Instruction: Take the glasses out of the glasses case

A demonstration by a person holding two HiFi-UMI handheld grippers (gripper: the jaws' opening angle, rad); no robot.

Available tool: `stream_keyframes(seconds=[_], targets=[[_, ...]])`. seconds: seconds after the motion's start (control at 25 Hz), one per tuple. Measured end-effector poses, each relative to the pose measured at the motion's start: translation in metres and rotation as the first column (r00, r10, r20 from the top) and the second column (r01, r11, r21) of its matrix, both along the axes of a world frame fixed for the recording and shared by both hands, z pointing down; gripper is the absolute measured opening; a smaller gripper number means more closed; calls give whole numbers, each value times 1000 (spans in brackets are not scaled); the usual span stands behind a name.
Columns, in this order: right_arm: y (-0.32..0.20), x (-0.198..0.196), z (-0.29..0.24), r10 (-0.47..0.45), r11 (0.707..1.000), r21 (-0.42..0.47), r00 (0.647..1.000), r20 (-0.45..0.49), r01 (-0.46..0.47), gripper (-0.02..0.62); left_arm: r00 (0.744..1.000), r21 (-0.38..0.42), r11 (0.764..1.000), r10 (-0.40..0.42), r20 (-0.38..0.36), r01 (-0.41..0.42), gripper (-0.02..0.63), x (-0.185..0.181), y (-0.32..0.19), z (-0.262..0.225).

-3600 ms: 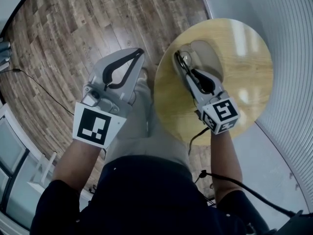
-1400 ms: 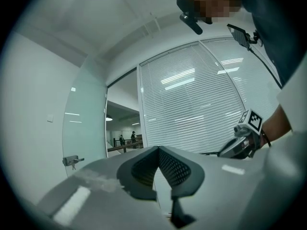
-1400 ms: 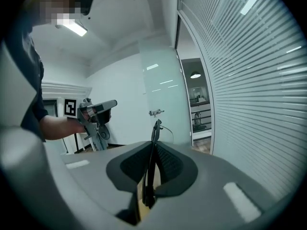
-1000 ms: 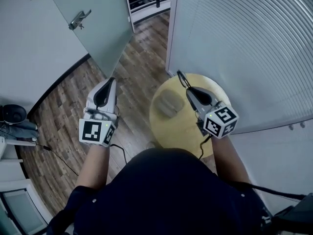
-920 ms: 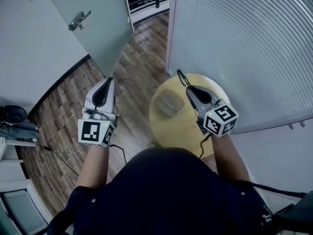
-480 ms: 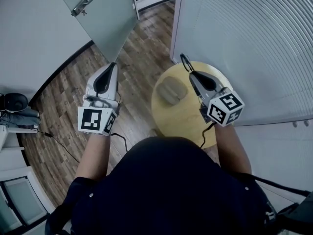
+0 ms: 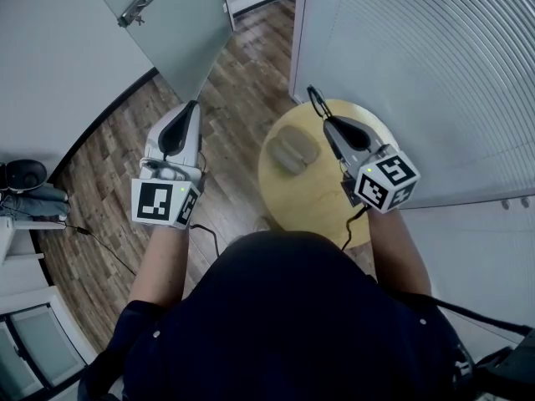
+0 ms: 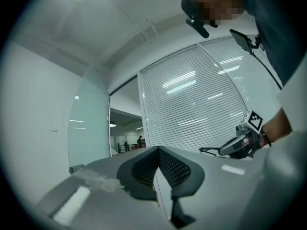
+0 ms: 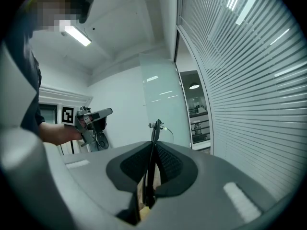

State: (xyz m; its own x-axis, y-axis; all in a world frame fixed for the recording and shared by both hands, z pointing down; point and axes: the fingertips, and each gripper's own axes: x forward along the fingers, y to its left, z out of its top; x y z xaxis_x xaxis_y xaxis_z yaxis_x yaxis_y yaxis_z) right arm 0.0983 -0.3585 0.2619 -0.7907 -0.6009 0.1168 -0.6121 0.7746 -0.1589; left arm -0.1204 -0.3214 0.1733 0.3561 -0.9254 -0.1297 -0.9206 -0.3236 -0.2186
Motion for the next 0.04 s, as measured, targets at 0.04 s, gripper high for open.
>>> stream_keyframes(seconds=[0.04], targets=[[2, 3, 0, 1, 1000, 1, 1000, 0, -1, 34, 1000, 3, 1000, 3, -1, -3, 5, 3, 1, 0]])
